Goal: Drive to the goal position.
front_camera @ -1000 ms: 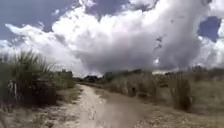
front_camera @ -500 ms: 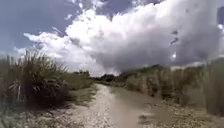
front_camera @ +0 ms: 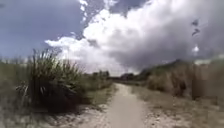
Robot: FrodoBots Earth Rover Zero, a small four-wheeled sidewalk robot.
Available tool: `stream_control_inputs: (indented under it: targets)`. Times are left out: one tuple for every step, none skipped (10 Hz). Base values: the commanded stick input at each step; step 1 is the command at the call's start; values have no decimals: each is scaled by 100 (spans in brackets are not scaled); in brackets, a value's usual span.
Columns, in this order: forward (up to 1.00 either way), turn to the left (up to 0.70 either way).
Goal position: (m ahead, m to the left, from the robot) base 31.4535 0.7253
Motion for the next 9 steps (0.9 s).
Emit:
stream_control_inputs:
  targets:
    - [85,0]
    - [85,0]
    - [85,0]
    - [84,0]
    - [82,0]
    - [82,0]
    - [82,0]
    - [82,-18]
    - [82,-33]
